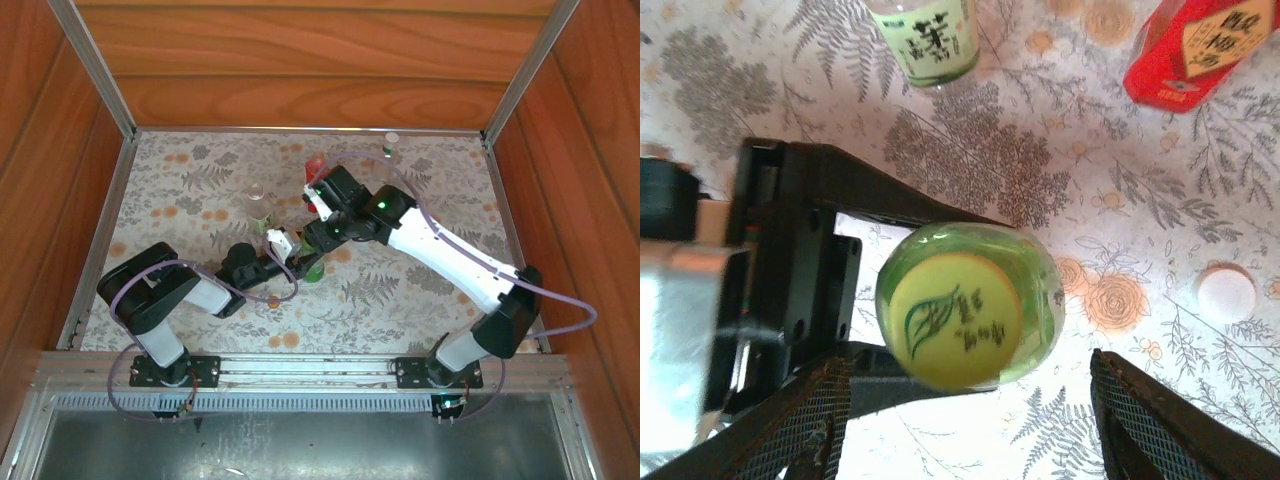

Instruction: Screw on the bottle caps

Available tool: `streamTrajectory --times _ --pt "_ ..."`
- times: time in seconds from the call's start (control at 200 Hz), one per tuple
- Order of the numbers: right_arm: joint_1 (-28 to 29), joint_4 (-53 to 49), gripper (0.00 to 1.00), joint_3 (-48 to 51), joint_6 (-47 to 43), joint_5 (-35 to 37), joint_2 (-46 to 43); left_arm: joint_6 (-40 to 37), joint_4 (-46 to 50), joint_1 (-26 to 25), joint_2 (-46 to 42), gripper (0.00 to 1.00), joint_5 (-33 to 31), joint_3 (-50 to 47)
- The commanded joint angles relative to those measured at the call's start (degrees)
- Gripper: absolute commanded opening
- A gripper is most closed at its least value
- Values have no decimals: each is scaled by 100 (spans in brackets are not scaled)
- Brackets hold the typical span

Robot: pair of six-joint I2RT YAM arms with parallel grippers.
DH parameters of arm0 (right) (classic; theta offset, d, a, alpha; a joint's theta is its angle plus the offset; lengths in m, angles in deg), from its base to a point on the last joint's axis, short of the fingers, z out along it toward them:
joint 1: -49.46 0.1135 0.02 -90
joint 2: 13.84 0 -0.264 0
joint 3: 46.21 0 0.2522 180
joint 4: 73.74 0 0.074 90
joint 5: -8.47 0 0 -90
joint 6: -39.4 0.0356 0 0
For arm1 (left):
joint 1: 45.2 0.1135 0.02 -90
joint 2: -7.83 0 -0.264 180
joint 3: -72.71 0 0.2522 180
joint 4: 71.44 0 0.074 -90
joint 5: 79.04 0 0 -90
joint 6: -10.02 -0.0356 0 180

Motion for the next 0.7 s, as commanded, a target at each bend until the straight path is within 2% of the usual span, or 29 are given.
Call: streamTrajectory --times 0.0,0.1,0.28,0.36,0.695 --pt "26 599 68 232 -21 -64 -415 19 -166 16 1 59 83 12" --pt "-36 670 66 262 78 60 -462 14 -165 12 -7 59 98 14" --pt "-193 472 45 35 119 182 -176 22 -166 13 -13 59 113 14" --pt "-230 478 39 -9 79 75 -76 20 -164 19 -36 59 108 6" --pt "-301 386 27 146 70 -145 67 19 -171 19 -50 58 139 -9"
